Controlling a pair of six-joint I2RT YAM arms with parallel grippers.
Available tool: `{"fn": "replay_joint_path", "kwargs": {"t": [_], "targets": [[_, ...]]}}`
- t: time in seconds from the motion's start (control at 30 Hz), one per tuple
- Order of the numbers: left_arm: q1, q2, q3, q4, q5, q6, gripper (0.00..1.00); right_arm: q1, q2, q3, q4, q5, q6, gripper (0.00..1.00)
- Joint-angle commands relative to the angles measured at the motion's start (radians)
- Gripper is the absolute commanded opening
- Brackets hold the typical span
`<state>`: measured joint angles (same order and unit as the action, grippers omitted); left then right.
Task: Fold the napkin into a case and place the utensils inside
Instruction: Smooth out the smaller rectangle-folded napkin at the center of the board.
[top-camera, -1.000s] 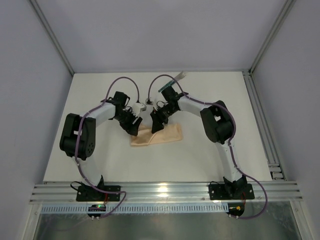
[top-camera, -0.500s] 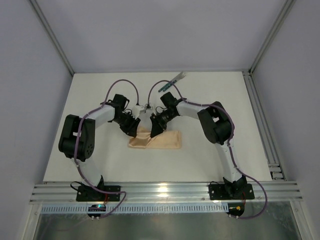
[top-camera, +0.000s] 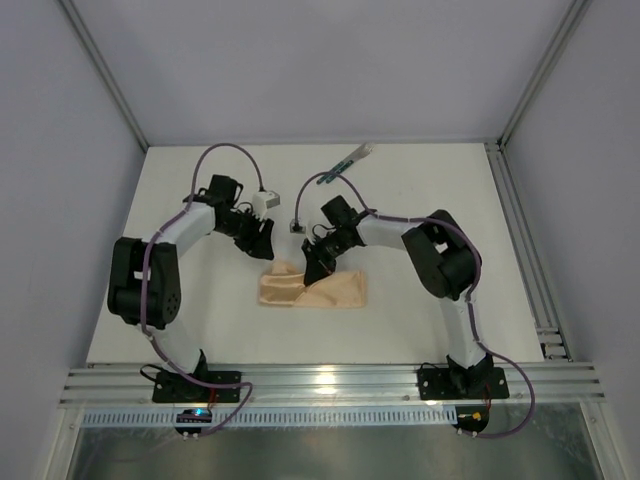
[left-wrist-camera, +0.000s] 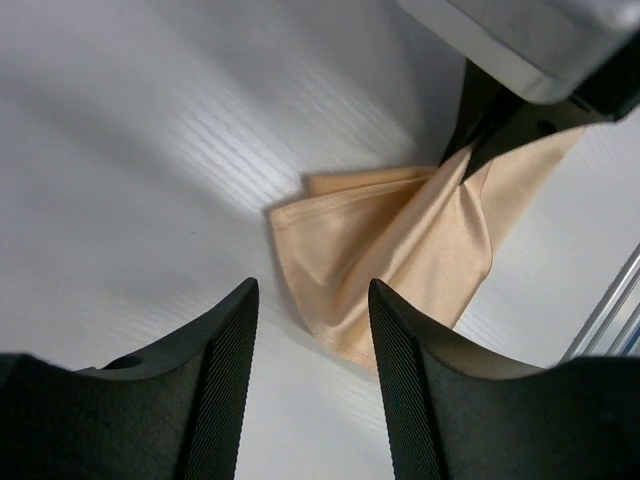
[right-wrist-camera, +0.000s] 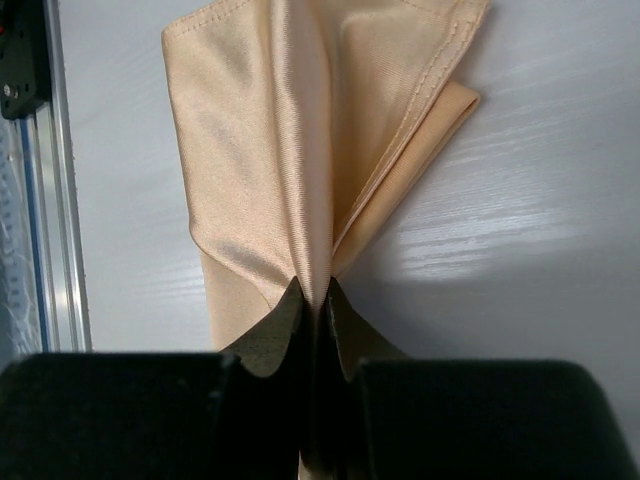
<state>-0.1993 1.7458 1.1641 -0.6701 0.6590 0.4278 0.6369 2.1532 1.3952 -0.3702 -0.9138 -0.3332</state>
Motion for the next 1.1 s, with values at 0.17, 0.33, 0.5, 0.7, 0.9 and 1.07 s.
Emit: {"fn": "replay_joint_path", "kwargs": {"t": [0.17,0.33,0.5,0.7,0.9,1.07], "targets": [[0.034,0.015,0.060,0.058,0.090,-0.113,0.43,0.049,-0.164,-0.162,0.119,0.171,-0.139,0.04],[0.012,0.020,0.016,0.046,0.113,-0.090,0.44,0.075,-0.256,-0.260,0.215,0.205,-0.179,0.04],[-0.031,-0.029,-0.030,0.053,0.099,-0.063,0.44,0.105,-0.309,-0.285,0.212,0.257,-0.219,0.04],[-0.100,-0.043,-0.040,0.037,0.050,-0.038,0.43,0.110,-0.343,-0.285,0.217,0.217,-0.217,0.04],[-0.126,-0.029,-0.049,0.009,-0.048,-0.012,0.38,0.110,-0.397,-0.292,0.211,0.210,-0.227,0.04],[-0.138,-0.040,-0.070,-0.023,-0.067,0.023,0.38,0.110,-0.450,-0.295,0.211,0.158,-0.227,0.04]]}}
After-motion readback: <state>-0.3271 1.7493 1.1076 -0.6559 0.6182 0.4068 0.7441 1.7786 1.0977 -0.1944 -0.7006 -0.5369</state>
